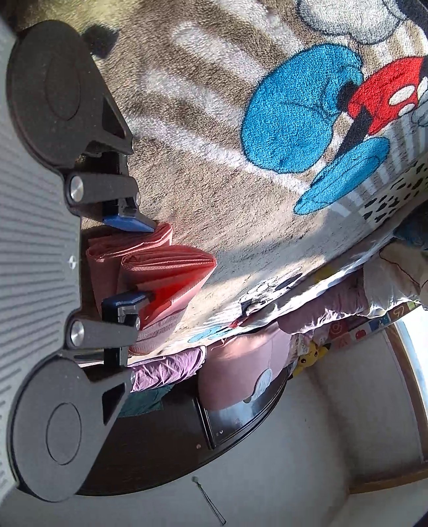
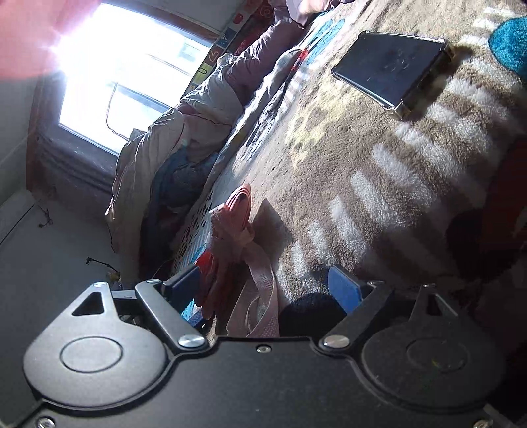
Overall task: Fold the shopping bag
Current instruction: 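Open the right gripper and carry the bundle away with the left gripper, then lower the bundle into the pink box and open the left gripper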
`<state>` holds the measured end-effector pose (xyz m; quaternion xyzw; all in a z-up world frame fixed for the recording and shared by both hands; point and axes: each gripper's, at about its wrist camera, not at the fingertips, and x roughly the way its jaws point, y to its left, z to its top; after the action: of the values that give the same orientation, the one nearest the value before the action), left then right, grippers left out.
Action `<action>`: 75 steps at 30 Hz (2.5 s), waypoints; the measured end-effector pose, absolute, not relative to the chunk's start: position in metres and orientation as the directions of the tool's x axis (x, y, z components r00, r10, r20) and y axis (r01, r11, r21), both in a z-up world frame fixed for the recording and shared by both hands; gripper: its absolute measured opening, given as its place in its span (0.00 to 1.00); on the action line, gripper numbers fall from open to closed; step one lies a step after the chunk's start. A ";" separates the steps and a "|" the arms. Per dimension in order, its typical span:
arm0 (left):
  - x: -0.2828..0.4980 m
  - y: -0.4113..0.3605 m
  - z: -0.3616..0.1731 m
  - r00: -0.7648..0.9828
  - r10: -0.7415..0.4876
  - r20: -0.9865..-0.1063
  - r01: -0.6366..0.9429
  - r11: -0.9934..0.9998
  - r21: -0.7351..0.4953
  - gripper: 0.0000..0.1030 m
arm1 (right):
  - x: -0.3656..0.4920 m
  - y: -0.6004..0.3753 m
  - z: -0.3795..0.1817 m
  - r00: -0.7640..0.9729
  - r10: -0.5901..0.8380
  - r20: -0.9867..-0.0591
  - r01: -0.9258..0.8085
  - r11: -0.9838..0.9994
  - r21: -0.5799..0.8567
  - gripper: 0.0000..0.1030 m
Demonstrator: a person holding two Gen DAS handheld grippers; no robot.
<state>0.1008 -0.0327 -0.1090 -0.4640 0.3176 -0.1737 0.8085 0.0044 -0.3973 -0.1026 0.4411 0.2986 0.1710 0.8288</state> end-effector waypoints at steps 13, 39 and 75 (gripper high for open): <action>0.082 0.051 -0.072 0.869 -0.482 -0.116 0.043 0.306 -0.951 0.28 | 0.007 -0.398 -0.098 0.813 0.518 -0.266 -0.038 0.503 0.864 0.83; 0.015 0.384 0.021 0.809 0.365 -0.460 -0.556 0.729 -0.399 0.28 | 0.062 -0.325 -0.089 0.720 0.646 -0.254 -0.124 0.480 0.868 0.84; 0.125 0.380 0.009 0.688 0.068 -0.722 -0.068 0.997 0.029 0.67 | 0.052 -0.317 -0.089 0.686 0.637 -0.351 -0.183 0.618 0.765 0.84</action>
<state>0.1248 0.3800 0.0095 -0.0001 0.3932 0.0370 0.9187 0.0517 -0.3171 -0.0891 0.3632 0.3129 0.2432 0.8432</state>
